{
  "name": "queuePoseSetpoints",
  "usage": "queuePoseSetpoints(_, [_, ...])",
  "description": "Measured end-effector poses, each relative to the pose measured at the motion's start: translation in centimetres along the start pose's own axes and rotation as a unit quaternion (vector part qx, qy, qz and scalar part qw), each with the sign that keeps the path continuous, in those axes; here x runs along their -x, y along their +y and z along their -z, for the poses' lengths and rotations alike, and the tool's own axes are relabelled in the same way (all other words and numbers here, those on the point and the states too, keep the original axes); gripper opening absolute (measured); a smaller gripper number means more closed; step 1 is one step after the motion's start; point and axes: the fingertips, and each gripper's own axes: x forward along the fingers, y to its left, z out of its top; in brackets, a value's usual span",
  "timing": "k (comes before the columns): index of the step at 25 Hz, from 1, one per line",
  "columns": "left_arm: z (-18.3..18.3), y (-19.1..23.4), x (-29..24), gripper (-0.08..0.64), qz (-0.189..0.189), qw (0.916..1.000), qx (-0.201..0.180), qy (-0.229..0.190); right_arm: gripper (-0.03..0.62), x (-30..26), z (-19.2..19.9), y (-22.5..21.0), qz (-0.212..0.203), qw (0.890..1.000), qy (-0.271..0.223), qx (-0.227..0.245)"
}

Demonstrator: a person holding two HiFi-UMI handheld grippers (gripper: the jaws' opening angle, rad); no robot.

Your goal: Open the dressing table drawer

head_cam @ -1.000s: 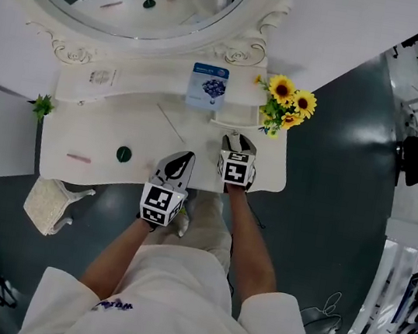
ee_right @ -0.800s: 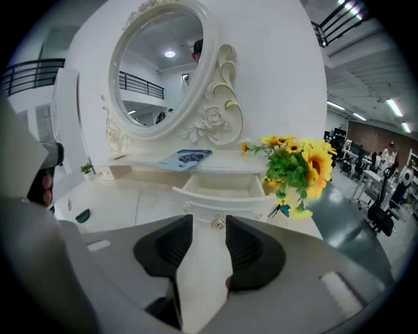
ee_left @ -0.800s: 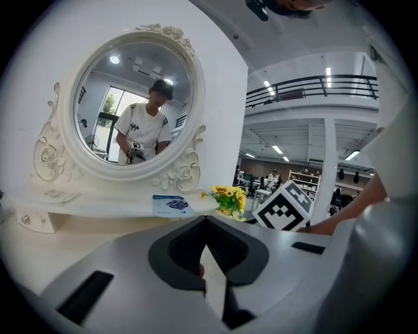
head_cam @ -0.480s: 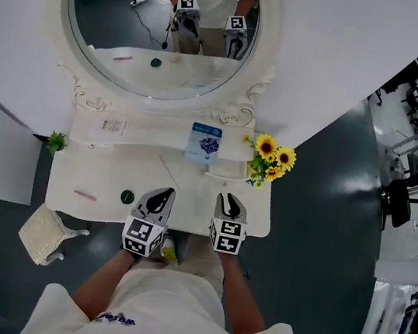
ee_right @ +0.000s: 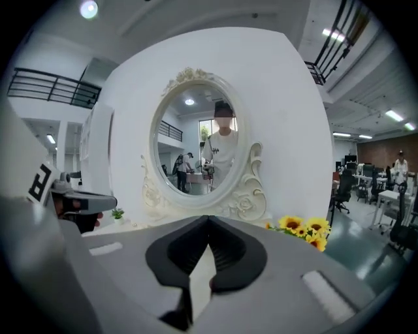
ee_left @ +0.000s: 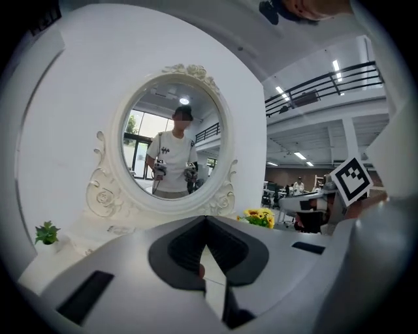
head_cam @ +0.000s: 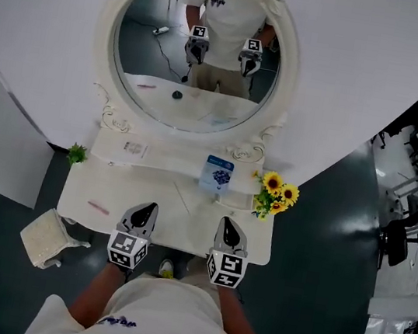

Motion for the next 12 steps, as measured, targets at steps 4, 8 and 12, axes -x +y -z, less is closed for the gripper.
queuePoseSetpoints(4, [-1.4,2.4,2.3,0.008,-0.03,0.9994,0.007,-0.014,0.011,1.1,-4.1,2.3,-0.027,0.999,-0.04,0.006])
queuePoseSetpoints(8, [-4.0,3.3,3.6,0.008,-0.055,0.9976,-0.006,-0.043,0.011,0.5,-8.1,4.6,-0.063,0.995,-0.075,0.017])
queuePoseSetpoints(12, [-6.2,3.1,5.1,0.008,-0.064,0.9958,-0.006,-0.065,0.009,0.5,-9.8,6.5,-0.093,0.992,-0.079,0.032])
